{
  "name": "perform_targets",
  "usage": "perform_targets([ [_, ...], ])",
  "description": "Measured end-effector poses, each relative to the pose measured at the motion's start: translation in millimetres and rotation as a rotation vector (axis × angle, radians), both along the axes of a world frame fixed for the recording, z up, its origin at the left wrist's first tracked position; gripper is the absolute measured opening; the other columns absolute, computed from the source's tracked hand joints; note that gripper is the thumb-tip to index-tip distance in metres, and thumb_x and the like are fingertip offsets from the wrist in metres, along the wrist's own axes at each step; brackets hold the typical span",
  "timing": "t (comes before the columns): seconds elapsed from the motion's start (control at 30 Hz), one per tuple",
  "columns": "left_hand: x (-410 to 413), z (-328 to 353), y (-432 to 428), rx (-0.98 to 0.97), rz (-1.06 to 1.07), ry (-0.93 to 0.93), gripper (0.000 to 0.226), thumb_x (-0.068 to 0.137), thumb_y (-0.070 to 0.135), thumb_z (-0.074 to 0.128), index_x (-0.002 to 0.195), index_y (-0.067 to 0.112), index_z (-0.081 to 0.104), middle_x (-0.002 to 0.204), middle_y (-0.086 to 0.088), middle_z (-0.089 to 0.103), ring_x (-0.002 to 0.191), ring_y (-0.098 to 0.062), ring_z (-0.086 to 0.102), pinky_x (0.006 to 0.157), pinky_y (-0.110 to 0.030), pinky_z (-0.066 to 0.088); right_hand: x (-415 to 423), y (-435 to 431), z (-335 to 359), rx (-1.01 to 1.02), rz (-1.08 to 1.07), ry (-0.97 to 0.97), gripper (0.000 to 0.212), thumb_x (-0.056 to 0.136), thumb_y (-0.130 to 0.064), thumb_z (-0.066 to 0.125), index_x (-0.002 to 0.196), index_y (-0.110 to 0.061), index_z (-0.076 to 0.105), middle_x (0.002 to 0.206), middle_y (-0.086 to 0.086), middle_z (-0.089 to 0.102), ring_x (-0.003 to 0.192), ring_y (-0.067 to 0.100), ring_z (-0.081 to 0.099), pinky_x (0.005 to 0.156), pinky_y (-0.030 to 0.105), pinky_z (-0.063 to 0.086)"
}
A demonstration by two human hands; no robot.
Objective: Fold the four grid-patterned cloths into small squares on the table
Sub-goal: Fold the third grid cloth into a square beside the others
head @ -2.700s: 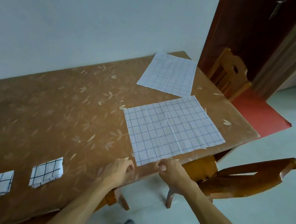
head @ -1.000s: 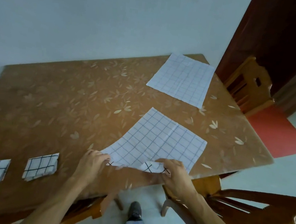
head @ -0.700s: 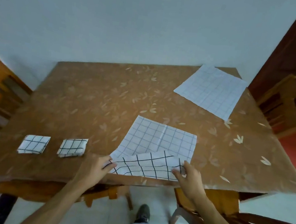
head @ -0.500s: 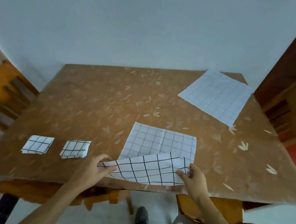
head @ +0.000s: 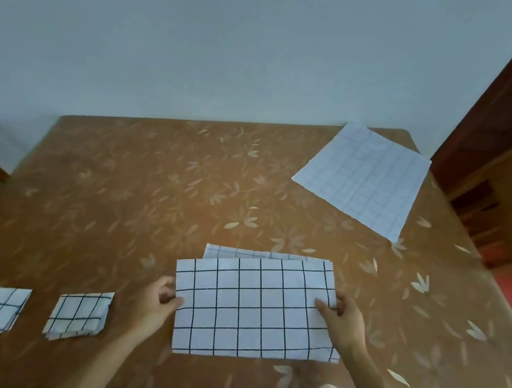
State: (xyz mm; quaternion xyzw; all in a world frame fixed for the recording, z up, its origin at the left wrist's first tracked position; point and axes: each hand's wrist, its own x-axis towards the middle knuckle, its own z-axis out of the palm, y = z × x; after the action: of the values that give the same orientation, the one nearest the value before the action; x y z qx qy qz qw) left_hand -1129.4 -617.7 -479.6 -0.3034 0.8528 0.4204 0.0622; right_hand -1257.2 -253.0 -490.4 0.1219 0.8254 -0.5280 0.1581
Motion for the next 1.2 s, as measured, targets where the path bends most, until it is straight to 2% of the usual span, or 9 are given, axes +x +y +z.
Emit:
perform_targets([
  [0.13, -34, -15, 8, -0.004, 0.009, -0.015, 0.038, 0.088, 0.012, 0.074, 0.122, 0.012, 0.06, 0.092, 0.003, 0.071, 0.086, -0.011, 0.065, 0.072, -0.024, 0.045, -12, 3, -10, 0.074, -0.015, -0.04, 0.051, 0.091, -0.022, 0.068, 0.136, -0.016, 0.045, 0.105, -0.002, 0.07, 0.092, 0.018, 0.065, 0.078, 0.035, 0.052],
  [0.3, -57, -32, 12, 0.023, 0.011, 0.002, 0.035, 0.087, 0.01, 0.074, 0.115, 0.024, 0.059, 0.091, 0.007, 0.072, 0.087, -0.012, 0.068, 0.077, -0.031, 0.053, -18, 13, -26, 0.221, -0.013, -0.075, 0.05, 0.092, -0.018, 0.066, 0.138, -0.017, 0.045, 0.107, 0.005, 0.069, 0.093, 0.023, 0.067, 0.082, 0.037, 0.053],
  [0.4, -66, -31, 19, 0.087, -0.012, 0.059, 0.048, 0.086, 0.011, 0.076, 0.129, 0.022, 0.056, 0.112, 0.008, 0.068, 0.096, -0.003, 0.064, 0.078, -0.018, 0.05, -22, 11, -27, 0.24, -0.047, -0.054, 0.043, 0.091, -0.016, 0.066, 0.131, -0.016, 0.05, 0.103, 0.003, 0.071, 0.09, 0.02, 0.067, 0.083, 0.039, 0.055],
  [0.5, -64, -39, 22, -0.097, -0.158, 0.149, 0.061, 0.088, 0.022, 0.075, 0.143, 0.022, 0.047, 0.143, 0.009, 0.051, 0.13, -0.009, 0.048, 0.105, -0.029, 0.042, -21, 5, -26, 0.317, -0.024, 0.008, 0.046, 0.092, -0.009, 0.062, 0.135, -0.012, 0.047, 0.111, 0.004, 0.066, 0.1, 0.025, 0.063, 0.088, 0.04, 0.051],
  [0.63, -49, -53, 41, -0.427, -0.535, 0.26, 0.053, 0.096, 0.042, 0.045, 0.145, 0.023, 0.046, 0.157, 0.003, 0.037, 0.146, -0.017, 0.032, 0.115, -0.04, 0.038, -4, -13, -37, 0.712, 0.273, 0.337, 0.05, 0.087, -0.012, 0.068, 0.134, -0.01, 0.052, 0.14, 0.016, 0.053, 0.12, 0.038, 0.055, 0.093, 0.049, 0.049],
  [0.87, -26, -86, 115, -0.575, -0.924, 0.227, 0.06, 0.1, 0.042, 0.045, 0.153, 0.019, 0.032, 0.163, -0.008, 0.027, 0.151, -0.026, 0.023, 0.116, -0.043, 0.023, 55, -64, -69, 0.722, 0.811, 0.528, 0.063, 0.085, -0.028, 0.051, 0.146, -0.011, 0.045, 0.16, 0.008, 0.031, 0.151, 0.025, 0.023, 0.12, 0.04, 0.026],
  [1.0, -21, -93, 123, -0.647, -0.93, 0.098, 0.067, 0.095, 0.049, 0.046, 0.155, 0.022, 0.03, 0.164, -0.009, 0.023, 0.15, -0.031, 0.025, 0.114, -0.047, 0.017, 65, -50, -80, 0.824, 0.866, 0.432, 0.062, 0.096, -0.041, 0.036, 0.15, -0.011, 0.04, 0.16, 0.014, 0.032, 0.149, 0.027, 0.017, 0.117, 0.044, 0.008],
  [1.1, -15, -93, 118, -0.641, -0.881, 0.037, 0.069, 0.1, 0.06, 0.031, 0.159, 0.028, 0.015, 0.168, -0.005, 0.004, 0.154, -0.03, 0.007, 0.117, -0.051, 0.01, 65, -29, -80, 0.89, 0.87, 0.395, 0.062, 0.104, -0.048, 0.014, 0.156, -0.016, 0.029, 0.164, 0.013, 0.022, 0.151, 0.026, 0.014, 0.118, 0.044, 0.005],
  [1.2, -11, -92, 111, -0.624, -0.758, -0.028, 0.082, 0.095, 0.076, 0.026, 0.159, 0.03, 0.003, 0.168, -0.003, -0.007, 0.155, -0.028, -0.006, 0.119, -0.052, 0.006, 65, -2, -78, 0.907, 0.796, 0.343, 0.06, 0.103, -0.046, 0.021, 0.157, -0.018, 0.025, 0.165, 0.013, 0.017, 0.152, 0.028, 0.015, 0.118, 0.044, 0.01],
])
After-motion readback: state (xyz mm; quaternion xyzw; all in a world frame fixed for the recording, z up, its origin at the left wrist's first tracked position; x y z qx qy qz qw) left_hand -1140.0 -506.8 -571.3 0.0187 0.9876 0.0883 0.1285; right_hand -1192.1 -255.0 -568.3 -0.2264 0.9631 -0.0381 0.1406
